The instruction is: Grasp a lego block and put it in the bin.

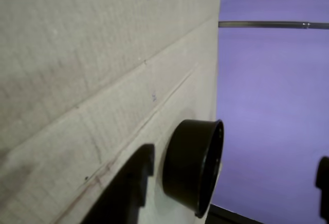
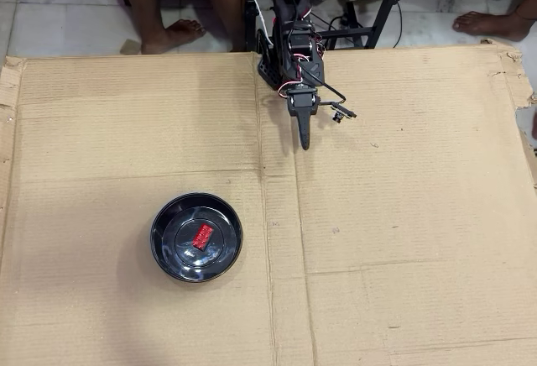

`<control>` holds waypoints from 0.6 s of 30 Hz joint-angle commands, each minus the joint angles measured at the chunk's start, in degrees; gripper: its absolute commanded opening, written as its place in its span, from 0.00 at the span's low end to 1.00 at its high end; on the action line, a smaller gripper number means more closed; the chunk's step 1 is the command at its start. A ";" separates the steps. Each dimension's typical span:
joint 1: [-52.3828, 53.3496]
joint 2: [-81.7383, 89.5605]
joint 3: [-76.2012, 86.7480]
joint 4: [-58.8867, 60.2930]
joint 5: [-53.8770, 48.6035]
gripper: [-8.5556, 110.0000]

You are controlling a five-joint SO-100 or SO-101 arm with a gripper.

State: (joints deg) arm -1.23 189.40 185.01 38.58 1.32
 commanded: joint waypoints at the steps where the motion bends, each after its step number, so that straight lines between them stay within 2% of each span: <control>1: -0.09 1.14 0.97 1.67 -0.44 0.37; 11: 0.09 6.50 0.70 16.52 -0.35 0.36; 18: 0.09 6.94 0.70 16.79 -0.35 0.18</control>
State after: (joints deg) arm -1.32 195.38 185.10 55.20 1.32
